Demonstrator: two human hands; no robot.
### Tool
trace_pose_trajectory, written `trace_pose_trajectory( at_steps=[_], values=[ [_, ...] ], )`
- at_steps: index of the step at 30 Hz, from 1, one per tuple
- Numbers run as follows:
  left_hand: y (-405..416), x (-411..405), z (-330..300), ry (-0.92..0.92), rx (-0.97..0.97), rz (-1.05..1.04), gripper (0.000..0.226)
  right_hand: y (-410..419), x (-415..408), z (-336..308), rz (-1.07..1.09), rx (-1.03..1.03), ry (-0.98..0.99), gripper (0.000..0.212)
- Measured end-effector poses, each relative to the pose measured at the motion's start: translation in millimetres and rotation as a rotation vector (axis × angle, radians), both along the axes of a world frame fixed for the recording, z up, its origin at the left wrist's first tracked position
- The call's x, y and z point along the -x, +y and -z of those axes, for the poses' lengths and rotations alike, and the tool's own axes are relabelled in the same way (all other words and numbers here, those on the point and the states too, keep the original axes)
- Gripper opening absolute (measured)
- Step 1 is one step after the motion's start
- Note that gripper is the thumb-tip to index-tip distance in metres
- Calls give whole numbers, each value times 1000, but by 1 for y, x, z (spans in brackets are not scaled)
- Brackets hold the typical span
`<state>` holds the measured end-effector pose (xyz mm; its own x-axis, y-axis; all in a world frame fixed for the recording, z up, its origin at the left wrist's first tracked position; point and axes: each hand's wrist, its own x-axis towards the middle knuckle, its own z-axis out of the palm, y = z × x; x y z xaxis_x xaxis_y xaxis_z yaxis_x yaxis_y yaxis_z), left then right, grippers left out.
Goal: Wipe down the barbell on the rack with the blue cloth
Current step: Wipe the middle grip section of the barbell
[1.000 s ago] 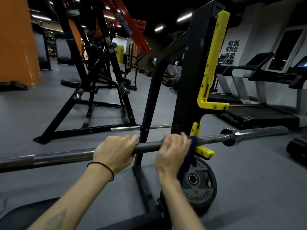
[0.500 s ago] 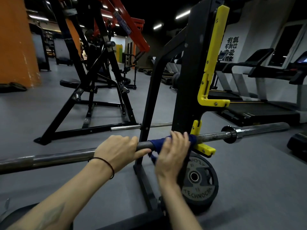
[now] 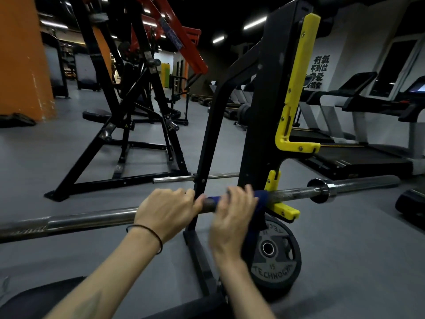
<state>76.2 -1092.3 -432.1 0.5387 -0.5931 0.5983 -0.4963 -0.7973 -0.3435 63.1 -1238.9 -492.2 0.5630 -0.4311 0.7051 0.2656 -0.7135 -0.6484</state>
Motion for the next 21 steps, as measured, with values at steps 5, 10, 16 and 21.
trace_pose_trajectory(
  at_steps=[5, 10, 16, 21],
  values=[
    [-6, -1, 9, -132, 109, -128, 41, -35, 9, 9, -176, 559, -4, 55],
    [-8, -3, 11, -231, 143, -147, 33, -54, -7, 5, 80, -16, 33, 65],
    [-9, 0, 7, -213, 136, -133, 38, -21, 18, 16, -181, 424, 10, 61],
    [-8, 1, 6, -168, 119, -156, 45, -91, -5, 5, 25, 186, 50, 64]
  ],
)
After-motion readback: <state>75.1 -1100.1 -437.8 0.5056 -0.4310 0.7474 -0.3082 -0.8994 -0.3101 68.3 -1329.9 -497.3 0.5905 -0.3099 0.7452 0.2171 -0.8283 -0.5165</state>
